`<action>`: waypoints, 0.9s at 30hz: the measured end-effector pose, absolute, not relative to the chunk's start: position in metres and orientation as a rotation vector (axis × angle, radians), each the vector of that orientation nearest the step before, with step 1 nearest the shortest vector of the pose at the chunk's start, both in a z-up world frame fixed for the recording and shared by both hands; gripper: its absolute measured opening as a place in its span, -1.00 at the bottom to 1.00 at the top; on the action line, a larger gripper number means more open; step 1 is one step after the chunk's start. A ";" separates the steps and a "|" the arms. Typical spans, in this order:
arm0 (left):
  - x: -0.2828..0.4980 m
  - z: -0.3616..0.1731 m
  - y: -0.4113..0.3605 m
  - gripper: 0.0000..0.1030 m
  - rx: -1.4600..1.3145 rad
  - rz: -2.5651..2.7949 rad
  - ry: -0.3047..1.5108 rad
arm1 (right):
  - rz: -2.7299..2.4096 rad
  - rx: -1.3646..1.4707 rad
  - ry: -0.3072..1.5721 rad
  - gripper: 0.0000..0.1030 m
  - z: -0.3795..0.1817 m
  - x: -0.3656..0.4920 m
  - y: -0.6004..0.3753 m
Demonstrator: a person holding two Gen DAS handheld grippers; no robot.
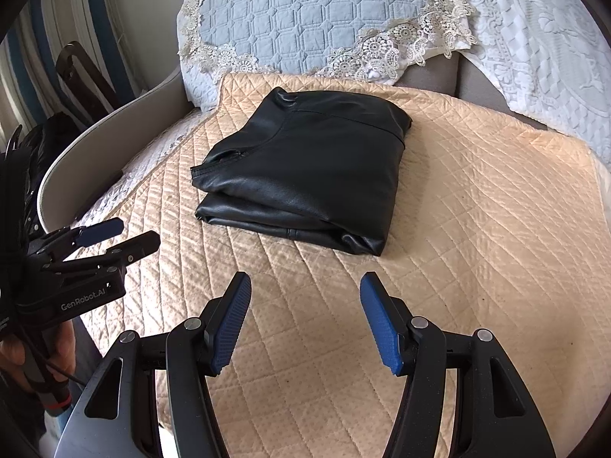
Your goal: Fold large clothes
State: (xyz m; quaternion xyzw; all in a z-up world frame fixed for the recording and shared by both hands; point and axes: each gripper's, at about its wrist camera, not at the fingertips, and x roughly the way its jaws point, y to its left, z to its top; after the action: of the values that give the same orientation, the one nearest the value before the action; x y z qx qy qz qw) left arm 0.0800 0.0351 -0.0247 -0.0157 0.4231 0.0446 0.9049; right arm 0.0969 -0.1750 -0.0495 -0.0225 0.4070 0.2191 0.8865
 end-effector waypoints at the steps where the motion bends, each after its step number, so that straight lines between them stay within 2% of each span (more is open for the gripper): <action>1: 0.080 -0.025 0.035 0.34 -0.032 0.092 0.874 | 0.456 -0.047 0.846 0.17 -0.049 0.097 -0.175; 27: 0.077 -0.025 0.036 0.34 -0.029 0.105 0.878 | 0.460 -0.049 0.850 0.17 -0.049 0.094 -0.174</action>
State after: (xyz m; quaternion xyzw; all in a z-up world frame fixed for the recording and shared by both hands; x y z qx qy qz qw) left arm 0.0774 0.0357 -0.0251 -0.0141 0.4248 0.0507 0.9037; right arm 0.0942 -0.1739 -0.0494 -0.0237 0.4088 0.2213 0.8851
